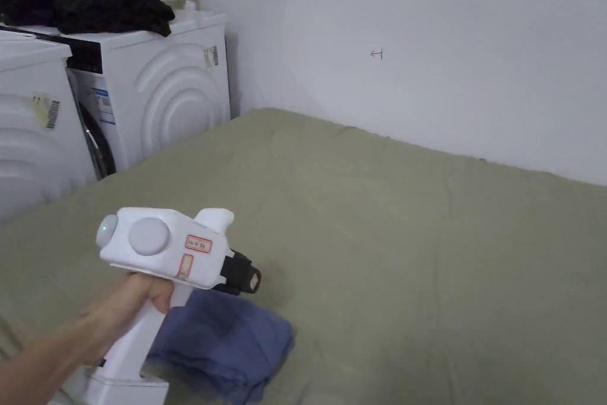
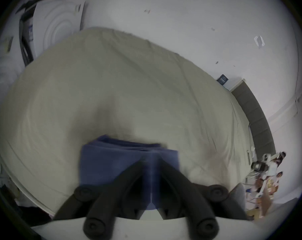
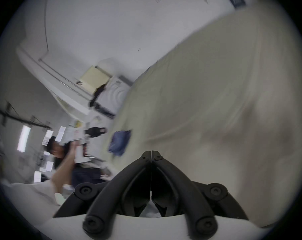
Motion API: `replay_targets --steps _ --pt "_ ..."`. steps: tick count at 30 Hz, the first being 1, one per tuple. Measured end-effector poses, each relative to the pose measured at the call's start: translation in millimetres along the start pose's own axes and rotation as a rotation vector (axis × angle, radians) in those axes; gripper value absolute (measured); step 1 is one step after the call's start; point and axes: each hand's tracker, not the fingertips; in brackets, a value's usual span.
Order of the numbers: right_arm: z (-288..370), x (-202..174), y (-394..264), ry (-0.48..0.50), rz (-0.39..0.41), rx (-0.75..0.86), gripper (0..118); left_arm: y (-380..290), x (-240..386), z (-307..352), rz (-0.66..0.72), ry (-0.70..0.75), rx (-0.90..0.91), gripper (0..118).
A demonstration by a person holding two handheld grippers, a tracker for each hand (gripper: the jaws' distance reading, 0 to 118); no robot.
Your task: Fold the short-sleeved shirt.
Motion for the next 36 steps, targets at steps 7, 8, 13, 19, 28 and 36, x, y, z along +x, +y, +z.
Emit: replay_targets --steps 7,8,13,19,28,36 --pt "28.1 -46.9 34.0 -0.383 0.319 0.327 1 -43.8 204.7 -10.9 -0.165 0.056 0.213 0" --pt "32.2 -53.0 37.5 -0.435 0.324 0.365 1 -49.5 230.3 -11.7 -0.212 0.068 0.231 0" --pt "53.8 -69.9 41.5 -0.534 0.429 0.531 1 -53.5 305.6 3.5 -0.201 0.081 0.465 0" --pt "70.5 -82.1 35.8 -0.603 0.51 0.603 1 -47.6 340.8 21.4 -0.305 0.116 0.564 0" --pt "84.7 -83.9 45.3 -0.558 0.487 0.611 1 -44.8 329.8 38.6 -0.275 0.157 0.592 0" --pt "88.4 -84.3 49.2 -0.554 0.471 0.62 1 -44.3 324.4 44.3 -0.259 0.157 0.603 0"
